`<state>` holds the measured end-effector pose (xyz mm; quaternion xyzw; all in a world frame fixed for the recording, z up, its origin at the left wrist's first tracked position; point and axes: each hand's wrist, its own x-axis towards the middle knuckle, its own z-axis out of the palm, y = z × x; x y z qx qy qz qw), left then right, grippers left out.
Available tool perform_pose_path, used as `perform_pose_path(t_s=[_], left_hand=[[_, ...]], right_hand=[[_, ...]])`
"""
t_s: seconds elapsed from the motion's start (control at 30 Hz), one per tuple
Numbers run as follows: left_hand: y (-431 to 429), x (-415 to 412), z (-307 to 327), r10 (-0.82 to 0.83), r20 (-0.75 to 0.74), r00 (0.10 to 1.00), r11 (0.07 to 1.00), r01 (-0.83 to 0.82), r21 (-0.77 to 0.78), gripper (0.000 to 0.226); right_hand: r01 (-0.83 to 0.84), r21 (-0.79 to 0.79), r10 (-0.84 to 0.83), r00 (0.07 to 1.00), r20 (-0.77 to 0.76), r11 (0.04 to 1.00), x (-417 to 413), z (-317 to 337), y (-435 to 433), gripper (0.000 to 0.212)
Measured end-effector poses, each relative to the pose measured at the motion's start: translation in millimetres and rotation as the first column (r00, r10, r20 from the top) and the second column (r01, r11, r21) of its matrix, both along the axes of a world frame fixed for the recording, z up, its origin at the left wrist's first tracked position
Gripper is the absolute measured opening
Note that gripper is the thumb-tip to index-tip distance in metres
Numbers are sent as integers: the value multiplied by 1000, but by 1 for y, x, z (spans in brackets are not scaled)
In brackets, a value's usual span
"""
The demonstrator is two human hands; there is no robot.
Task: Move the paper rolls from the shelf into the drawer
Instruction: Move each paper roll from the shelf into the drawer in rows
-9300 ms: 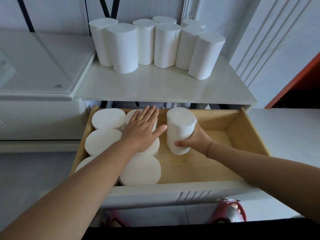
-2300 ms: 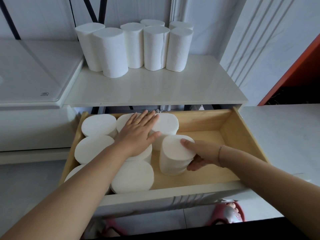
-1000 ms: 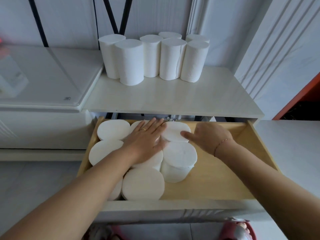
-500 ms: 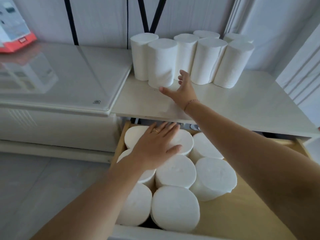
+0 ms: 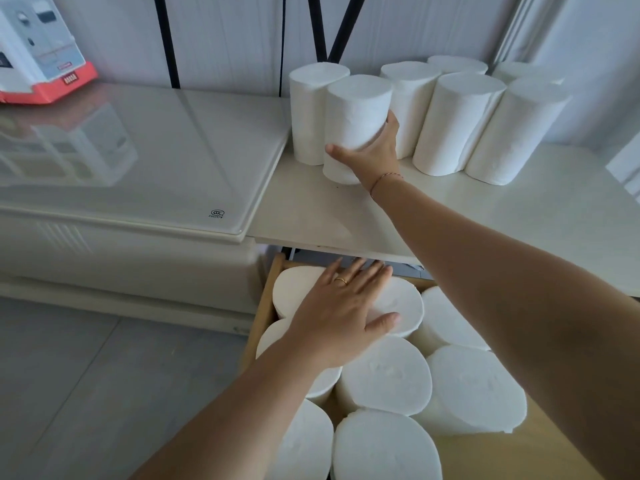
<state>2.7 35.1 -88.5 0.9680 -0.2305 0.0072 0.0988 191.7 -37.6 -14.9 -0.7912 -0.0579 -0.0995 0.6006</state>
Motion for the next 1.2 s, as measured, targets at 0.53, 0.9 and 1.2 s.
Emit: perform_pose_path(t_s=[0.53,0.9,1.2], left_hand=[[2,3,-5,1,31,1000,1000,-2,20,69],[-22,-18,-1,-56,35,998,996,53,72,68],[-50,-37,-1,-150,-46,988,986,153,60,72]], right_hand=[[-29,-57,30,999,15,998,-43,-8,-40,99],[-9,-40,9,1000,-6,999,-123,-6,-108,96],[-3,-113,0,1000,-25,994,-183,-4,-180,98]])
